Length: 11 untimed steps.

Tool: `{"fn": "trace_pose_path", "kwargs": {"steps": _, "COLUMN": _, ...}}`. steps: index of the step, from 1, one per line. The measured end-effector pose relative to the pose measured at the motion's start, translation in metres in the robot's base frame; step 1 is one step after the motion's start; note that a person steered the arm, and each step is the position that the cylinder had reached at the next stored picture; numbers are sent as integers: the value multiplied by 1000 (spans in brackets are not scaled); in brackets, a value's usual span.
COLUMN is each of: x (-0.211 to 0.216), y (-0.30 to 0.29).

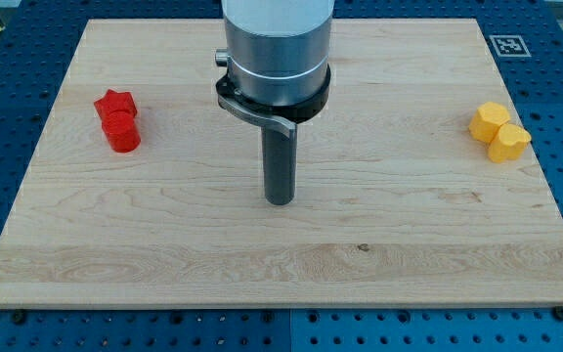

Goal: Move your arm towards the center

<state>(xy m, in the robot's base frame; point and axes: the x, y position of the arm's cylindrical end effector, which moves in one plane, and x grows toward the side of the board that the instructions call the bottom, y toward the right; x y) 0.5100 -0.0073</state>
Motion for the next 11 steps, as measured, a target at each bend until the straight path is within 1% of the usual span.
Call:
{"fn": "trace_pose_path", "kwargs": {"steps": 6, "x": 0, "y": 9}}
{"fn": "trace_pose_path", "kwargs": {"steps": 11, "x": 0, "y": 31}}
